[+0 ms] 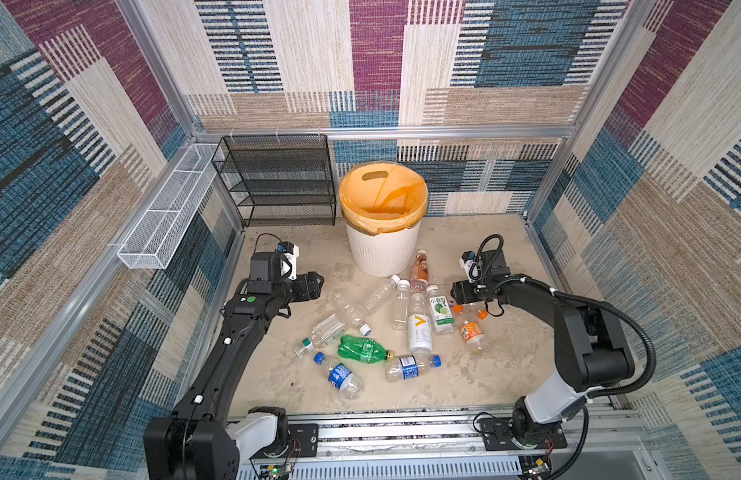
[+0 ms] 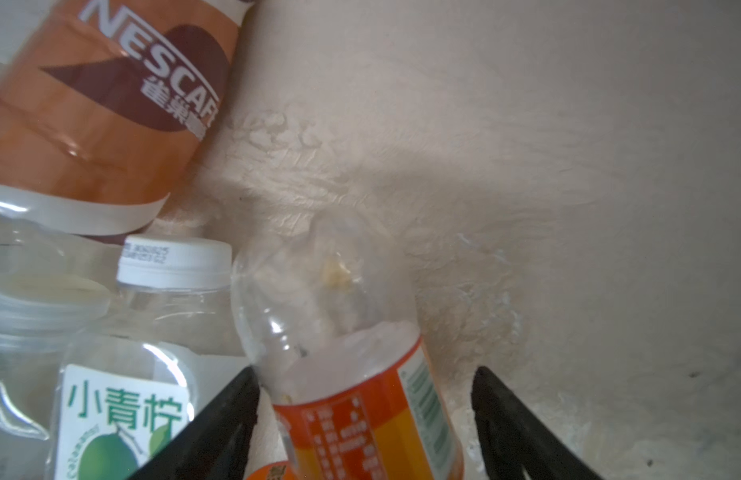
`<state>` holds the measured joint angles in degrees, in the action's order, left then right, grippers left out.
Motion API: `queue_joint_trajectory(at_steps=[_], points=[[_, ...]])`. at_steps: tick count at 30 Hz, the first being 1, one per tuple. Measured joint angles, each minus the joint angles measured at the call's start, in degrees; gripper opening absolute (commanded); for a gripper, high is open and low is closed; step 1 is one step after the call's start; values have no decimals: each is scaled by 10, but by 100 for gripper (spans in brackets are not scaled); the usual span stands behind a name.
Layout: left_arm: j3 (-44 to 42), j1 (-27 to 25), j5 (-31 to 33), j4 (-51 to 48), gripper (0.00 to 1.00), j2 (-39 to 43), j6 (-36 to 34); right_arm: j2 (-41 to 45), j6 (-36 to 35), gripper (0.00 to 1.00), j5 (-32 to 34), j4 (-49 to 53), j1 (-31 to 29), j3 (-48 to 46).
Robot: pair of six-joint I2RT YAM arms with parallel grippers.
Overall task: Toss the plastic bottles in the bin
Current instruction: 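Grasp the orange-labelled clear bottle with the right gripper while the left gripper approaches the bottles, then lift the orange-labelled bottle over the bin and release it with the right gripper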
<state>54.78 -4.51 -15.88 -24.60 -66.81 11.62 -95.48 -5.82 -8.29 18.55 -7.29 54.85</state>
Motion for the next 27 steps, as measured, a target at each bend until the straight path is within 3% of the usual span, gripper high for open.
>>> queue_joint_trajectory(at_steps=[8, 16, 19, 27], points=[[0, 0, -8, 0, 80, -4, 0, -26, -2, 48, 30, -15, 0, 4], [-2, 0, -8, 0, 80, -4, 0, 17, 17, 46, 68, -32, 17, -2], [-2, 0, -7, 0, 80, -5, 0, 77, 35, 46, 92, -46, 44, -26], [-3, 0, -9, 4, 80, -7, 0, 377, 42, 49, 104, -184, 45, -64]])
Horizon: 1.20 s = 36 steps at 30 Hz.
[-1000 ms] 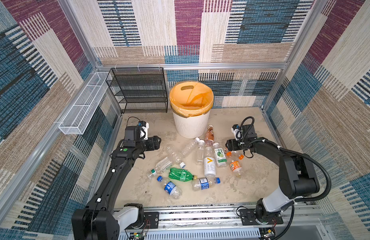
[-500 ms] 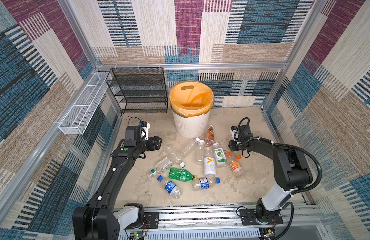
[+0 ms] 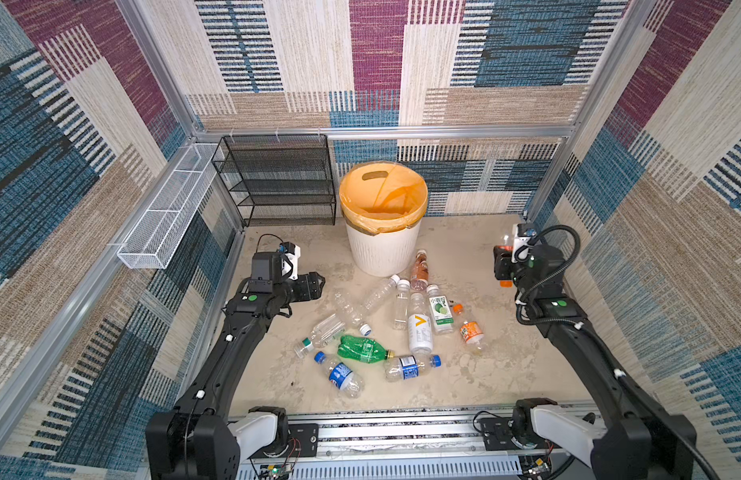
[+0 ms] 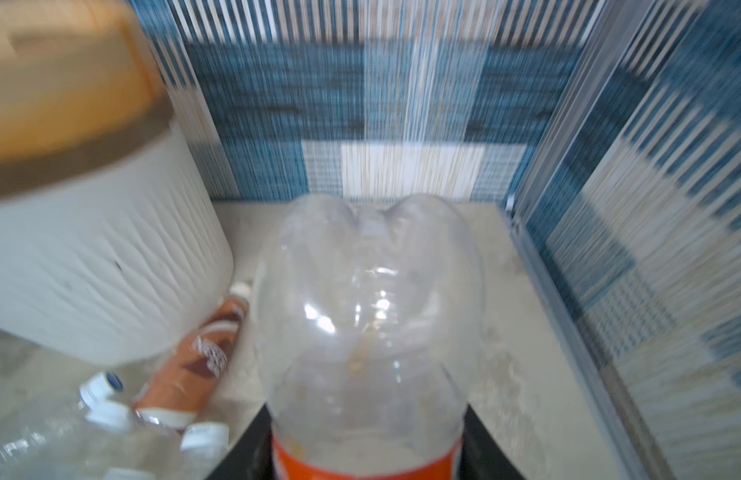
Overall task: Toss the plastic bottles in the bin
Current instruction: 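Lift the orange-labelled bottle over the bin and release it with the right gripper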
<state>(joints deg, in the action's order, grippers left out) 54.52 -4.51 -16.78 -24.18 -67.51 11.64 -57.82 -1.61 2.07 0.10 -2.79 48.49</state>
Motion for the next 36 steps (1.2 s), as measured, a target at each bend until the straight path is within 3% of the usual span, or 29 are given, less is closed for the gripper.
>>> queue_joint_trajectory(at_steps=[5, 9, 13, 15, 18, 20, 23, 29, 36], points=[[-6, -3, 1, 0, 81, 15, 2, 79, -17, 50, -42, -119, -31, 36], [-9, -32, 16, 0, 81, 48, 2, 44, -7, 51, -102, -198, -46, 133], [-28, -76, 49, 0, 81, 82, 2, -149, 16, 54, -184, -181, -107, 387], [-37, -86, 64, -2, 81, 90, 6, -292, 15, 59, -214, -99, -141, 575], [-45, -90, 81, -6, 81, 96, 17, -468, 8, 76, -221, 89, -156, 831], [-50, -91, 91, -12, 82, 98, 21, -521, 2, 83, -202, 169, -153, 919], [-57, -91, 92, -24, 83, 99, 27, -501, -1, 90, -188, 215, -154, 921], [-61, -91, 88, -31, 84, 64, 39, -365, -15, 89, -158, 171, -151, 779], [-83, -96, 60, -40, 84, 23, 79, -202, -9, 90, -119, 124, -104, 508]])
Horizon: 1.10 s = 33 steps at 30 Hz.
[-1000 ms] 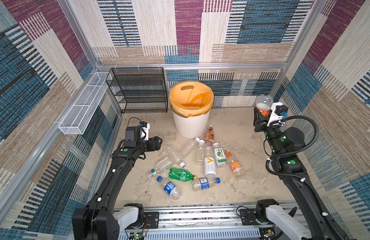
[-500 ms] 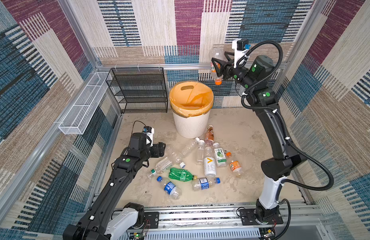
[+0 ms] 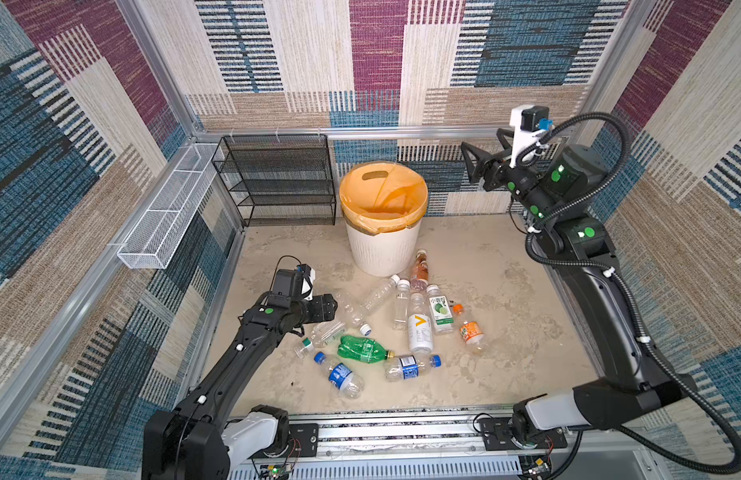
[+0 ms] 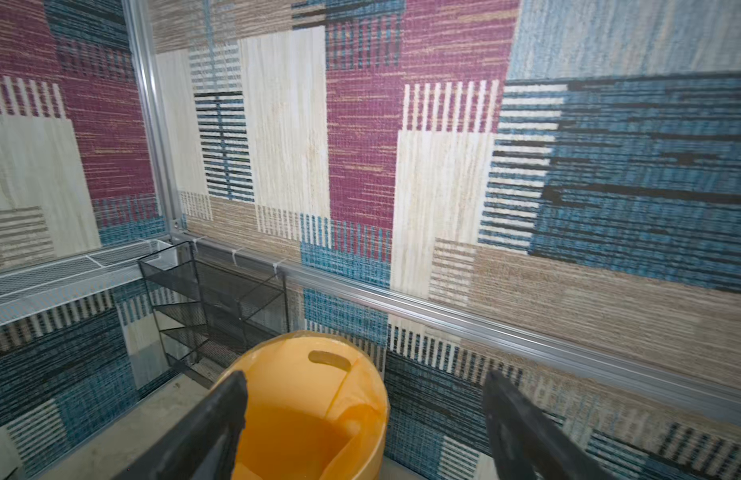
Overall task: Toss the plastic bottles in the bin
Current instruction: 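Lift the orange-labelled bottle over the bin and release it with the right gripper, then grasp the clear square bottle with the left gripper while the right gripper withdraws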
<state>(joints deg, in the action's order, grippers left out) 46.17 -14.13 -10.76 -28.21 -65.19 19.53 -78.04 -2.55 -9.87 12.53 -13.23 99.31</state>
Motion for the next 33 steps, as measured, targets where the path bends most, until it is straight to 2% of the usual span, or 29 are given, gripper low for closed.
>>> queue_joint_trajectory(at_steps=[3, 7, 10, 13, 18, 24, 28, 33], points=[[-19, -15, 7, -16, 85, 16, 13, 66, 19, 91, 9, -16, 38, -121], [-33, -35, 39, -39, 85, 56, 14, 103, 30, 91, -5, -21, 47, -235], [-30, -40, 65, -51, 86, 73, -12, 122, 41, 92, -16, -20, 50, -309], [8, -40, 88, -82, 85, 56, -69, 141, 50, 91, -23, -29, 53, -362], [55, -40, 103, -117, 84, 16, -182, 158, 55, 91, -33, -48, 56, -403], [48, -48, 81, -142, 83, 16, -258, 163, 54, 91, -40, -68, 61, -428], [29, -55, 76, -139, 84, 7, -294, 156, 54, 91, -52, -84, 65, -439], [27, -64, 76, -122, 83, -48, -323, 142, 59, 91, -70, -93, 68, -445]])
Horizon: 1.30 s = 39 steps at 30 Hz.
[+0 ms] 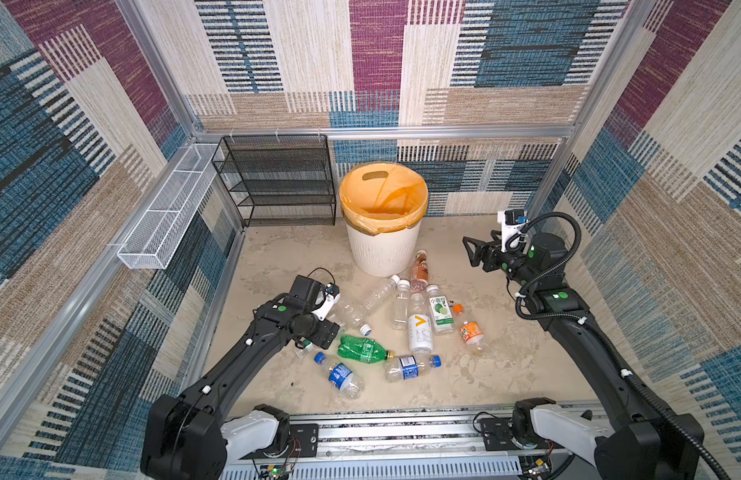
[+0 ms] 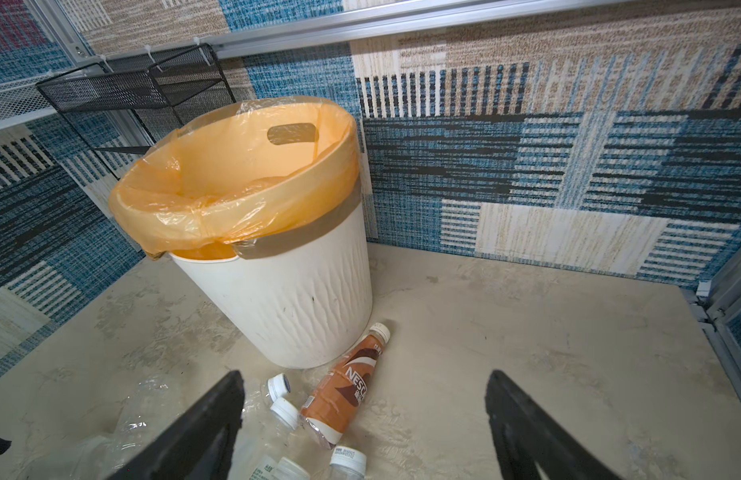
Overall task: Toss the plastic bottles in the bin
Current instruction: 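Grasp the clear square bottle with the left gripper while the right gripper withdraws, then lift the clear square bottle over the bin and release it with the left gripper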
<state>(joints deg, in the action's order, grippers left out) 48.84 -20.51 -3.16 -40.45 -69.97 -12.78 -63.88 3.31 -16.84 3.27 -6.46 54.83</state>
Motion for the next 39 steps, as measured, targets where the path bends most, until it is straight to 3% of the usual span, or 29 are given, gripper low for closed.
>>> queue_joint_trajectory(at_steps=[9, 19, 25, 31, 34, 39], points=[[1, -2, 22, 55, 75, -110, -21, -3, 3, 91, -6, -4, 12, -3], [-5, -2, 45, 96, 45, -129, -26, -16, 5, 90, -5, -10, 20, -8], [-9, -2, 45, 79, 41, -78, -26, -19, 11, 89, -5, -14, 35, -10], [8, 9, 59, 36, 44, -12, -21, -36, 21, 89, -9, -25, 40, -10], [21, 50, 64, 18, 48, 31, 3, -49, 28, 89, -16, -25, 40, -7], [11, 197, 44, 34, 49, 90, 100, -68, 40, 88, -35, -23, 40, 1]])
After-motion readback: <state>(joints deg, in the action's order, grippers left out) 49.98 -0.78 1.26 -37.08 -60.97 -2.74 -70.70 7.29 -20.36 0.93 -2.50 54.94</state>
